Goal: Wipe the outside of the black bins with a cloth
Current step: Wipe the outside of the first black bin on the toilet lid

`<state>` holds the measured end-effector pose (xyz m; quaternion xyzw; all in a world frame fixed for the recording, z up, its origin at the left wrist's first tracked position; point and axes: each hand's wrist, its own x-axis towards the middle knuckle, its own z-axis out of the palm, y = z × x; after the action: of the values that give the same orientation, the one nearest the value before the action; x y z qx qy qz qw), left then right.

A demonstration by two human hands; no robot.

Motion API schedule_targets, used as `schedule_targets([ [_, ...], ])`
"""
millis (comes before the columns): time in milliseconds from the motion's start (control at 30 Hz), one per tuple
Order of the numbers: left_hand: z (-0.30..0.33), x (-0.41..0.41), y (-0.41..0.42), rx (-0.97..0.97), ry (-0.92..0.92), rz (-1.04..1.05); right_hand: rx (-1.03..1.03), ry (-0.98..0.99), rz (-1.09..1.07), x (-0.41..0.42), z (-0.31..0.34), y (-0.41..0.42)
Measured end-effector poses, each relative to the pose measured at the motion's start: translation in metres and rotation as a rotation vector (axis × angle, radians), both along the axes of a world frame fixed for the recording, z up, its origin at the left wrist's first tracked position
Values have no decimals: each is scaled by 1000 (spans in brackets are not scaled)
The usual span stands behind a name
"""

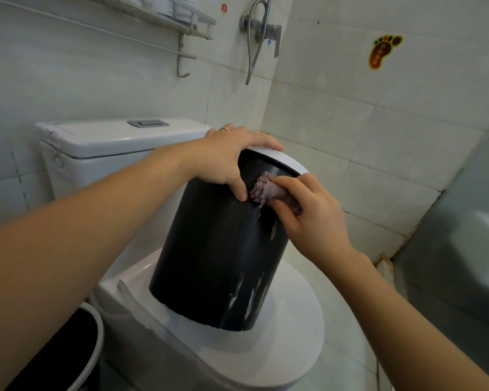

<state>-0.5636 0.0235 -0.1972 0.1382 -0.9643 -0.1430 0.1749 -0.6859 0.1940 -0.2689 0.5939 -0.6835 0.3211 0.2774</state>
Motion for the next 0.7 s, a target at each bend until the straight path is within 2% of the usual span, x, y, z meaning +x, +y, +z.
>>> schedule_targets([
  [133, 0, 0, -2, 31, 7, -7, 9, 20, 28, 0, -4, 3],
  [333, -1, 2, -9, 80, 8, 10, 186, 184, 186, 4, -28, 16],
  [433, 0, 2, -12, 124, 9, 6, 96, 184, 110, 1, -20, 7],
  [533, 0, 1, -14, 171, 18, -6, -10, 101, 32, 0, -6, -4],
  [700, -3, -1, -17, 193, 23, -5, 12, 89, 37, 1, -5, -5],
])
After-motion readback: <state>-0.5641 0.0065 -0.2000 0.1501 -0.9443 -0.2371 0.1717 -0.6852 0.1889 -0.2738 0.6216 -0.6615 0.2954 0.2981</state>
